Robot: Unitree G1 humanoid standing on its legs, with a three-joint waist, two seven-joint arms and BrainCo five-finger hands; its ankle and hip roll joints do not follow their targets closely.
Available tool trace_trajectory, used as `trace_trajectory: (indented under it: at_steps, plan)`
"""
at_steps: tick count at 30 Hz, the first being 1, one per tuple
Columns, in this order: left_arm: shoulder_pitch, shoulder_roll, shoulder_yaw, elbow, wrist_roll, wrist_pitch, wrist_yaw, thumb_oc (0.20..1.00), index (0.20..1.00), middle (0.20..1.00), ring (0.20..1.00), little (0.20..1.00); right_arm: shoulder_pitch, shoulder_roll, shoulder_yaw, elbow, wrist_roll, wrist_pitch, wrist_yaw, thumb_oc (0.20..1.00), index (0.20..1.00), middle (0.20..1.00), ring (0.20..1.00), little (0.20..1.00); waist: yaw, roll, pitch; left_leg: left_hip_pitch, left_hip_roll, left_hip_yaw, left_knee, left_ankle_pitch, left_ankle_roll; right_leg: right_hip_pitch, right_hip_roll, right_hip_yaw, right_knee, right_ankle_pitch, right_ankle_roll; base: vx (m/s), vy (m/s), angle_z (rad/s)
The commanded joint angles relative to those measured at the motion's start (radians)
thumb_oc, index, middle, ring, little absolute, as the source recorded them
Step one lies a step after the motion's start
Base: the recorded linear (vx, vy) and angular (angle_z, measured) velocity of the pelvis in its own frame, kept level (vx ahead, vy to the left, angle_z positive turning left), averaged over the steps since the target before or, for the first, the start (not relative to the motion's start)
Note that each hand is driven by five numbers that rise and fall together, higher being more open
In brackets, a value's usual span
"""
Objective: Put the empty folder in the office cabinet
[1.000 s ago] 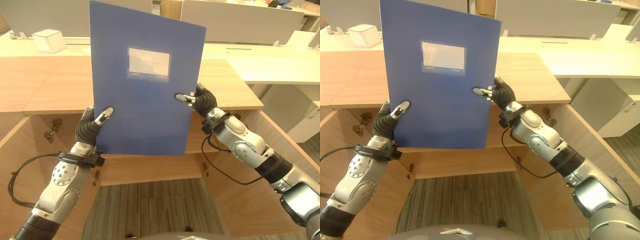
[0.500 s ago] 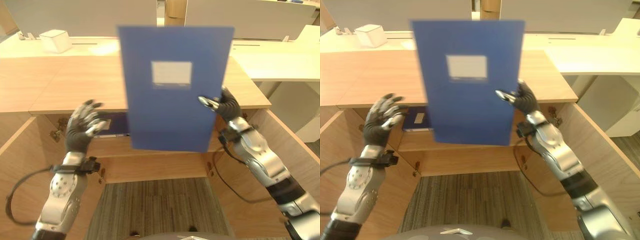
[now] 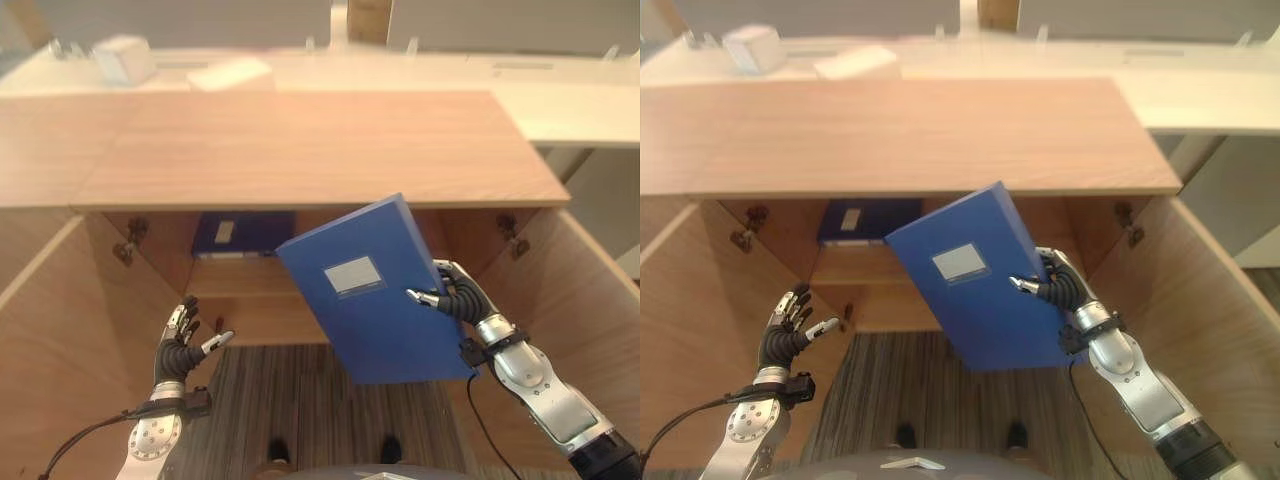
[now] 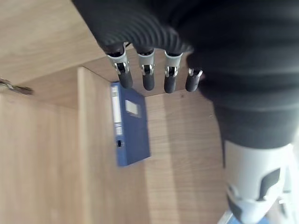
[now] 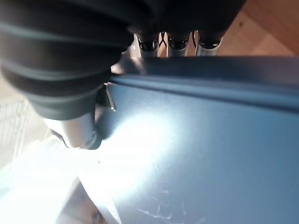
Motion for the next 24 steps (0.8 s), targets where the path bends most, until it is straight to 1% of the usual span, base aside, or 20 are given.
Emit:
trace_trajectory:
  at_steps: [1, 3, 4, 5, 7, 8, 9, 10, 11, 12, 13, 14, 16, 19, 20, 21, 23, 24]
  plan:
    - [-0.093, 0.061, 0.004, 0.018, 0.068, -0.088, 0.045, 1.0, 1.0, 1.0, 1.0, 1.0, -0.149, -0.032, 0.025, -0.092, -0.038, -0.091, -0.023, 0.2, 0.2, 0.2, 0.2, 0.2, 0.022, -0.026, 0.049, -0.03, 0.049, -0.083, 0.064, -0.091, -0.05, -0.032, -0.125, 0.016, 0.043, -0.013, 0.097, -0.19, -0.016, 0.05]
    - [-0.093, 0.061, 0.004, 0.018, 0.068, -0.088, 0.045, 1.0, 1.0, 1.0, 1.0, 1.0, -0.149, -0.032, 0.025, -0.092, -0.038, -0.091, -0.023, 0.2, 0.2, 0.2, 0.2, 0.2, 0.022, -0.026, 0.049, -0.03, 0.049, -0.083, 0.064, -0.091, -0.05, -0.032, -0.125, 0.016, 0.043, -0.013, 0.097, -0.08, -0.005, 0.05]
    - [-0.098, 0.083, -0.019, 0.036, 0.084, -0.093, 0.049, 1.0, 1.0, 1.0, 1.0, 1.0, -0.186, -0.056, 0.079, -0.109, -0.093, -0.099, -0.029, 0.2, 0.2, 0.2, 0.2, 0.2, 0.029, -0.02, 0.09, -0.087, 0.05, -0.094, 0.087, -0.082, -0.051, -0.082, -0.129, 0.02, 0.058, -0.004, 0.096, -0.15, -0.01, 0.05]
    - [-0.098, 0.083, -0.019, 0.036, 0.084, -0.093, 0.049, 1.0, 1.0, 1.0, 1.0, 1.0, -0.186, -0.056, 0.079, -0.109, -0.093, -0.099, -0.029, 0.2, 0.2, 0.2, 0.2, 0.2, 0.029, -0.02, 0.09, -0.087, 0.05, -0.094, 0.087, -0.082, -0.051, -0.082, -0.129, 0.02, 0.058, -0.004, 0.096, -0.26, -0.007, 0.09]
    - [-0.11, 0.103, -0.075, 0.109, 0.127, -0.101, 0.071, 1.0, 1.0, 1.0, 1.0, 1.0, -0.252, -0.063, 0.19, -0.081, -0.188, -0.099, -0.042, 0.2, 0.2, 0.2, 0.2, 0.2, 0.035, -0.011, 0.133, -0.167, 0.048, -0.103, 0.112, -0.067, -0.052, -0.145, -0.14, 0.017, 0.068, 0.015, 0.097, -0.2, 0.014, 0.03]
    - [-0.11, 0.103, -0.075, 0.109, 0.127, -0.101, 0.071, 1.0, 1.0, 1.0, 1.0, 1.0, -0.252, -0.063, 0.19, -0.081, -0.188, -0.099, -0.042, 0.2, 0.2, 0.2, 0.2, 0.2, 0.035, -0.011, 0.133, -0.167, 0.048, -0.103, 0.112, -0.067, -0.052, -0.145, -0.14, 0.017, 0.068, 0.015, 0.097, -0.13, 0.021, 0.0]
    - [-0.12, 0.105, -0.093, 0.146, 0.139, -0.1, 0.08, 1.0, 1.0, 1.0, 1.0, 1.0, -0.269, -0.058, 0.219, -0.06, -0.199, -0.096, -0.039, 0.2, 0.2, 0.2, 0.2, 0.2, 0.036, -0.008, 0.147, -0.186, 0.047, -0.104, 0.115, -0.064, -0.052, -0.162, -0.143, 0.017, 0.069, 0.02, 0.099, -0.11, 0.03, 0.02]
    - [-0.139, 0.096, -0.117, 0.2, 0.155, -0.097, 0.098, 1.0, 1.0, 1.0, 1.0, 1.0, -0.296, -0.033, 0.256, -0.028, -0.208, -0.09, -0.046, 0.2, 0.2, 0.2, 0.2, 0.2, 0.038, -0.005, 0.163, -0.213, 0.044, -0.107, 0.12, -0.057, -0.053, -0.181, -0.149, 0.016, 0.07, 0.026, 0.099, -0.16, 0.061, 0.04]
    - [-0.161, 0.08, -0.14, 0.269, 0.169, -0.085, 0.112, 1.0, 1.0, 1.0, 1.0, 1.0, -0.324, 0.012, 0.286, 0.031, -0.192, -0.077, -0.048, 0.2, 0.2, 0.2, 0.2, 0.2, 0.042, -0.001, 0.173, -0.227, 0.04, -0.111, 0.12, -0.055, -0.052, -0.193, -0.154, 0.015, 0.066, 0.034, 0.1, -0.12, 0.065, 0.06]
    - [-0.171, 0.071, -0.146, 0.299, 0.168, -0.083, 0.115, 1.0, 1.0, 1.0, 1.0, 1.0, -0.336, 0.044, 0.293, 0.071, -0.177, -0.071, -0.054, 0.2, 0.2, 0.2, 0.2, 0.2, 0.043, -0.001, 0.177, -0.235, 0.038, -0.111, 0.122, -0.054, -0.052, -0.198, -0.158, 0.013, 0.063, 0.038, 0.102, -0.05, 0.045, 0.06]
    - [-0.174, 0.07, -0.146, 0.303, 0.168, -0.085, 0.116, 1.0, 1.0, 1.0, 1.0, 1.0, -0.341, 0.048, 0.296, 0.078, -0.177, -0.073, -0.056, 0.2, 0.2, 0.2, 0.2, 0.2, 0.042, -0.003, 0.177, -0.238, 0.038, -0.111, 0.123, -0.055, -0.051, -0.199, -0.158, 0.013, 0.063, 0.039, 0.102, -0.04, 0.064, 0.05]
    - [-0.197, 0.042, -0.16, 0.376, 0.154, -0.075, 0.121, 1.0, 1.0, 1.0, 1.0, 1.0, -0.355, 0.143, 0.287, 0.202, -0.102, -0.051, -0.075, 0.2, 0.2, 0.2, 0.2, 0.2, 0.05, 0.001, 0.182, -0.254, 0.026, -0.115, 0.13, -0.057, -0.048, -0.206, -0.168, 0.012, 0.055, 0.05, 0.107, -0.03, 0.085, 0.05]
    - [-0.22, 0.026, -0.168, 0.439, 0.143, -0.073, 0.127, 1.0, 1.0, 1.0, 1.0, 1.0, -0.383, 0.23, 0.263, 0.336, -0.036, -0.04, -0.12, 0.2, 0.2, 0.2, 0.2, 0.2, 0.062, 0.001, 0.184, -0.276, 0.011, -0.121, 0.146, -0.065, -0.042, -0.212, -0.18, 0.011, 0.049, 0.059, 0.11, -0.03, 0.117, 0.03]
    - [-0.25, 0.014, -0.181, 0.518, 0.129, -0.069, 0.135, 1.0, 1.0, 1.0, 1.0, 1.0, -0.46, 0.333, 0.197, 0.525, 0.023, -0.027, -0.209, 0.2, 0.2, 0.2, 0.2, 0.2, 0.093, 0.01, 0.187, -0.316, -0.024, -0.135, 0.192, -0.095, -0.028, -0.217, -0.209, -0.004, 0.048, 0.071, 0.12, -0.03, 0.127, 0.05]
    - [-0.266, 0.016, -0.193, 0.535, 0.125, -0.069, 0.137, 1.0, 1.0, 1.0, 1.0, 1.0, -0.499, 0.374, 0.165, 0.598, 0.062, -0.021, -0.238, 0.2, 0.2, 0.2, 0.2, 0.2, 0.106, 0.011, 0.187, -0.341, -0.04, -0.143, 0.212, -0.1, -0.021, -0.224, -0.225, -0.012, 0.049, 0.079, 0.124, -0.02, 0.105, 0.12]
    - [-0.266, 0.016, -0.193, 0.535, 0.125, -0.069, 0.137, 1.0, 1.0, 1.0, 1.0, 1.0, -0.499, 0.374, 0.165, 0.598, 0.062, -0.021, -0.238, 0.2, 0.2, 0.2, 0.2, 0.2, 0.106, 0.011, 0.187, -0.341, -0.04, -0.143, 0.212, -0.1, -0.021, -0.224, -0.225, -0.012, 0.049, 0.079, 0.124, -0.02, 0.078, 0.15]
    - [-0.289, 0.026, -0.217, 0.556, 0.124, -0.07, 0.14, 1.0, 1.0, 1.0, 1.0, 1.0, -0.566, 0.417, 0.117, 0.712, 0.12, -0.006, -0.286, 0.2, 0.2, 0.2, 0.2, 0.2, 0.126, 0.017, 0.188, -0.372, -0.064, -0.16, 0.244, -0.119, -0.009, -0.233, -0.25, -0.024, 0.064, 0.084, 0.131, -0.03, 0.09, 0.23]
    - [-0.307, 0.032, -0.227, 0.562, 0.119, -0.068, 0.141, 1.0, 1.0, 1.0, 1.0, 1.0, -0.612, 0.423, 0.096, 0.77, 0.136, 0.0, -0.307, 0.2, 0.2, 0.2, 0.2, 0.2, 0.137, 0.021, 0.189, -0.391, -0.075, -0.17, 0.262, -0.128, -0.003, -0.24, -0.263, -0.034, 0.078, 0.083, 0.133, -0.04, 0.081, 0.44]
